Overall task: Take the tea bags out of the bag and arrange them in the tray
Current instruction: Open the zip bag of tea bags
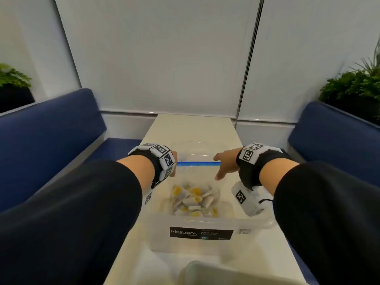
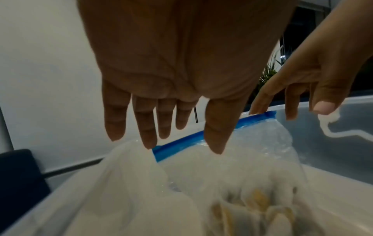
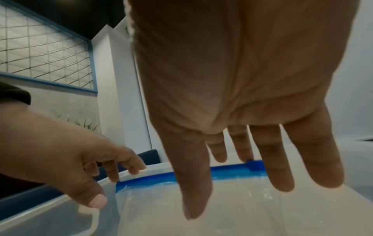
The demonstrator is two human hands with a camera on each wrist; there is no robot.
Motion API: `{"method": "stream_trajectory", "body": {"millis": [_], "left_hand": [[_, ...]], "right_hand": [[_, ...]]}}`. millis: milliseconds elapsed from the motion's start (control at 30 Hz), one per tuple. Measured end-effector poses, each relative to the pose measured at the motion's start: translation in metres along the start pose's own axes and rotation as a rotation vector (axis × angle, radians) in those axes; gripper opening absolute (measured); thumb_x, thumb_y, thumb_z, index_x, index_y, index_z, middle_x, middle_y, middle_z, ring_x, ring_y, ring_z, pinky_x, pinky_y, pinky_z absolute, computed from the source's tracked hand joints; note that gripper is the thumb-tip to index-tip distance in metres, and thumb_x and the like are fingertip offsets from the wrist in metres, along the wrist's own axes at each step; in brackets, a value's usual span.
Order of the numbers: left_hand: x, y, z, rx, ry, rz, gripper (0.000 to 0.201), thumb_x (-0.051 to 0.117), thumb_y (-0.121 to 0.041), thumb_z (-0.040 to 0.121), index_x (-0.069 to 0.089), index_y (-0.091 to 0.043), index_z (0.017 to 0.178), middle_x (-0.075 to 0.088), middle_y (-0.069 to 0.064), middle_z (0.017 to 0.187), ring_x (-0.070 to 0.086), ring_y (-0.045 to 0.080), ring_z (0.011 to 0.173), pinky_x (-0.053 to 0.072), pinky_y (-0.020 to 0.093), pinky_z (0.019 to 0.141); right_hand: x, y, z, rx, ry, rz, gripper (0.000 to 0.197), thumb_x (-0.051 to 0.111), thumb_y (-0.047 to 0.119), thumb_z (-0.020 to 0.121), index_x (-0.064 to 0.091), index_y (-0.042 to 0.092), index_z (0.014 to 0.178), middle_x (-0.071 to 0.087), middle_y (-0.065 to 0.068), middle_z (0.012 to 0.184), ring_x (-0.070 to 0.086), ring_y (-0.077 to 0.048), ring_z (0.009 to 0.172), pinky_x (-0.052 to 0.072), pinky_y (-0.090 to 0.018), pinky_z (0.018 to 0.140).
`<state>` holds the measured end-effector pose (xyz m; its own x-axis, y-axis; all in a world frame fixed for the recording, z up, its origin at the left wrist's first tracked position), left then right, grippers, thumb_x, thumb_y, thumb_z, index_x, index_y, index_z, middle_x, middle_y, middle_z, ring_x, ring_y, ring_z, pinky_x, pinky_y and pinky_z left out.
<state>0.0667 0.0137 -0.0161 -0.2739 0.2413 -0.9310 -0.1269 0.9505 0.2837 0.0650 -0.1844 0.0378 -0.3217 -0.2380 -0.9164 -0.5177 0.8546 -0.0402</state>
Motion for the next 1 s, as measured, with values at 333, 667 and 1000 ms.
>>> {"method": "stream_trajectory", "body": {"millis": [333, 667, 1000], "left_hand": [[0.020, -0.004, 0.046, 0.071, 0.166, 0.167, 0.019, 0.070, -0.040, 0.070, 0.067, -0.026, 0.083, 0.058, -0.007, 0.068, 0.064, 0.021, 0.073, 0.055, 0.041, 0.080], [-0.096, 0.007, -0.093, 0.082, -0.226, -0.531, 0.014, 0.049, -0.018, 0.095, 0.058, -0.011, 0.103, 0.070, 0.008, 0.105, 0.062, 0.019, 0.078, 0.047, 0.026, 0.074], [-0.188, 0.083, -0.274, 0.120, -0.869, -0.952, 0.002, 0.055, -0.018, 0.092, 0.055, -0.020, 0.091, 0.063, -0.010, 0.073, 0.055, -0.009, 0.049, 0.042, 0.006, 0.051]], "right_hand": [[0.019, -0.009, 0.030, 0.030, 0.008, -0.019, 0.042, 0.070, 0.027, 0.083, 0.063, 0.008, 0.119, 0.067, -0.009, 0.112, 0.063, -0.025, 0.097, 0.049, -0.036, 0.095], [-0.044, -0.022, -0.034, -0.024, -0.319, 0.077, 0.026, 0.051, 0.021, 0.095, 0.059, 0.008, 0.116, 0.061, -0.010, 0.111, 0.056, -0.025, 0.104, 0.038, -0.028, 0.082], [-0.146, 0.015, -0.206, -0.311, -0.852, 0.534, 0.007, 0.063, 0.012, 0.086, 0.059, 0.018, 0.084, 0.063, 0.001, 0.072, 0.057, -0.017, 0.063, 0.052, -0.031, 0.063]]}}
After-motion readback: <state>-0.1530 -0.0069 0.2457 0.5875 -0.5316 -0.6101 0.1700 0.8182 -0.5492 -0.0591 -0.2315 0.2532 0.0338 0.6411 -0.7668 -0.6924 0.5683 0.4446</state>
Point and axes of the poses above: each hand's wrist, its own z-axis towards the middle knuckle, its own x-axis out of the palm, y = z × x, the point moved 7 cm from there along z, towards the middle knuckle
